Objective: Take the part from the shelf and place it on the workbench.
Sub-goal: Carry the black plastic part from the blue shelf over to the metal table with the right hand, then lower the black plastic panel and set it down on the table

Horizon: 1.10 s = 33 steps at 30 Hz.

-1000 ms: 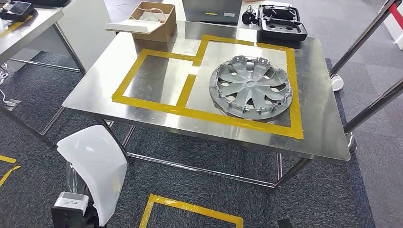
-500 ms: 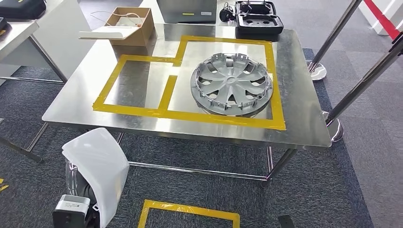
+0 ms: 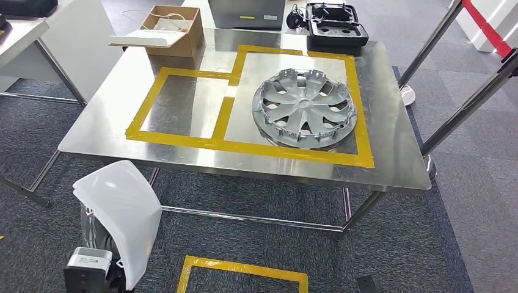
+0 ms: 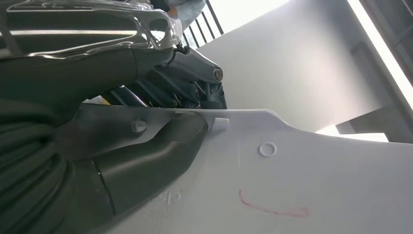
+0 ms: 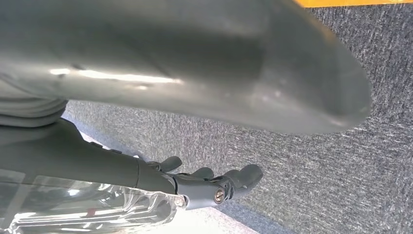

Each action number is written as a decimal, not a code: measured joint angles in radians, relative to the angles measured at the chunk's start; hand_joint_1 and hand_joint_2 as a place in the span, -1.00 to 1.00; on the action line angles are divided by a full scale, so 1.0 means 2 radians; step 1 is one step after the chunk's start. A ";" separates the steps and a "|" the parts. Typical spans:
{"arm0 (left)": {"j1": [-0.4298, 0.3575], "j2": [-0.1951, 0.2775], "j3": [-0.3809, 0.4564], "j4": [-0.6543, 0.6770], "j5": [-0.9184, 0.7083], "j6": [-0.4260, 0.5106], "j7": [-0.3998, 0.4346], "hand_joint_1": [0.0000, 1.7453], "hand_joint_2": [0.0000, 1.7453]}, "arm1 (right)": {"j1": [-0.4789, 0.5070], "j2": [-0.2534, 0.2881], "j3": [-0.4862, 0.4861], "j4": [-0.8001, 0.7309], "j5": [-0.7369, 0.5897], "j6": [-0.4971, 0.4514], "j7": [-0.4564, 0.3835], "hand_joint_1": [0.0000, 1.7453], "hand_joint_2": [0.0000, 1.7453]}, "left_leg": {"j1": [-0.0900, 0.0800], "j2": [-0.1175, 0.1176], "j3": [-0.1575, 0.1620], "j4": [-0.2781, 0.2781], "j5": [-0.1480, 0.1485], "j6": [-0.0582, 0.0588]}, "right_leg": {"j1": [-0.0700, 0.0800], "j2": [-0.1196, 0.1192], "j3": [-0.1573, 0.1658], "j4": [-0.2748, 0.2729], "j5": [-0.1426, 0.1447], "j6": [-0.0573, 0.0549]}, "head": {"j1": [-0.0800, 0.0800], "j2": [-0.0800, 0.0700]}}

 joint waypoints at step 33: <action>0.001 0.002 0.000 0.003 0.004 0.002 -0.002 1.00 1.00 | 0.008 0.001 -0.001 0.000 -0.013 0.000 -0.012 -1.00 -1.00 | 0.008 0.003 -0.041 0.105 -0.046 -0.005 | -0.001 0.016 -0.019 0.022 -0.004 -0.013 | -0.001 0.000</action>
